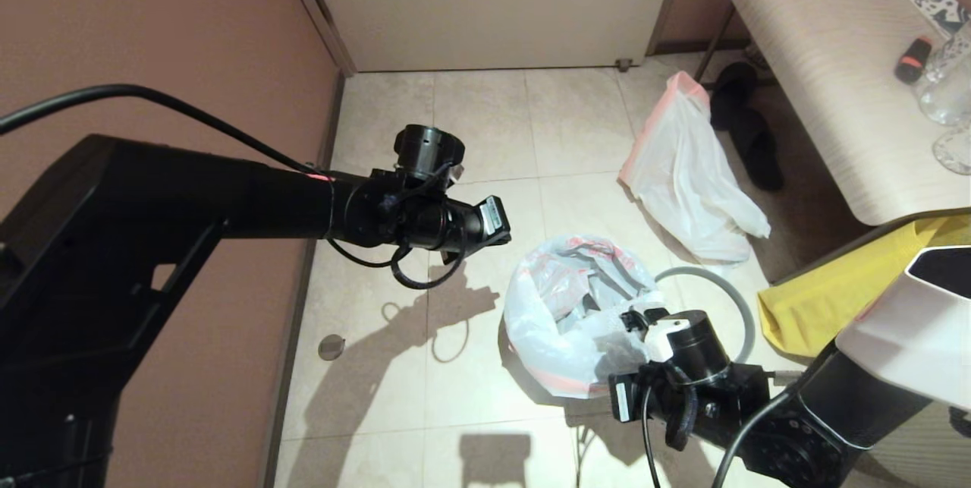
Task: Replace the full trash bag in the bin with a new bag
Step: Put the new garbage bag on the trash can
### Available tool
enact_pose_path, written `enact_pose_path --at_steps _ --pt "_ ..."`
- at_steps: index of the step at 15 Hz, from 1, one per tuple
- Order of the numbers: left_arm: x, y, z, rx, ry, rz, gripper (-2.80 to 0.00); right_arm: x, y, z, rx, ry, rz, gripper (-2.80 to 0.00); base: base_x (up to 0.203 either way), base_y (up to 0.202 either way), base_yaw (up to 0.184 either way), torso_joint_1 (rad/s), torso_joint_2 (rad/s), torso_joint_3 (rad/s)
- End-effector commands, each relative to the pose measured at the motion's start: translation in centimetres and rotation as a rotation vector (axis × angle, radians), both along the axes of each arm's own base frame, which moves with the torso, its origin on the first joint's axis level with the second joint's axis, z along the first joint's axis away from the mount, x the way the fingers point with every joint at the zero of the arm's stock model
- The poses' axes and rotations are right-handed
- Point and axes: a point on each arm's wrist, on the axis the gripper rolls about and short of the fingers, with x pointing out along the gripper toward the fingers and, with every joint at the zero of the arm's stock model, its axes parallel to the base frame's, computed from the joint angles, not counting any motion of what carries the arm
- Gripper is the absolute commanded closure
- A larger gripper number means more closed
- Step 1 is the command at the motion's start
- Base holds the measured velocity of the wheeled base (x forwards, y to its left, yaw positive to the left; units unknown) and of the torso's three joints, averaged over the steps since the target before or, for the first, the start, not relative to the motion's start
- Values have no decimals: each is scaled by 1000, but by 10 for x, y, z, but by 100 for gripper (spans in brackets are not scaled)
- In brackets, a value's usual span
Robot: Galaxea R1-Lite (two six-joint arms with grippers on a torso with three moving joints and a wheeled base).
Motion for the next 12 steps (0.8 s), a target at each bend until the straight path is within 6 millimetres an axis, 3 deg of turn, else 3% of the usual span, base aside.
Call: enact_pose_path --at_steps 1,9,12 --pt "0 0 0 -3 3 2 0 1 2 -13 -18 27 2 0 0 0 0 0 0 0" --pt "1 0 -1 0 4 4 0 8 5 -33 -25 33 -2 0 0 0 0 0 0 0" --pt "1 0 -1 0 4 4 0 3 8 -13 15 -25 12 0 0 0 0 0 0 0"
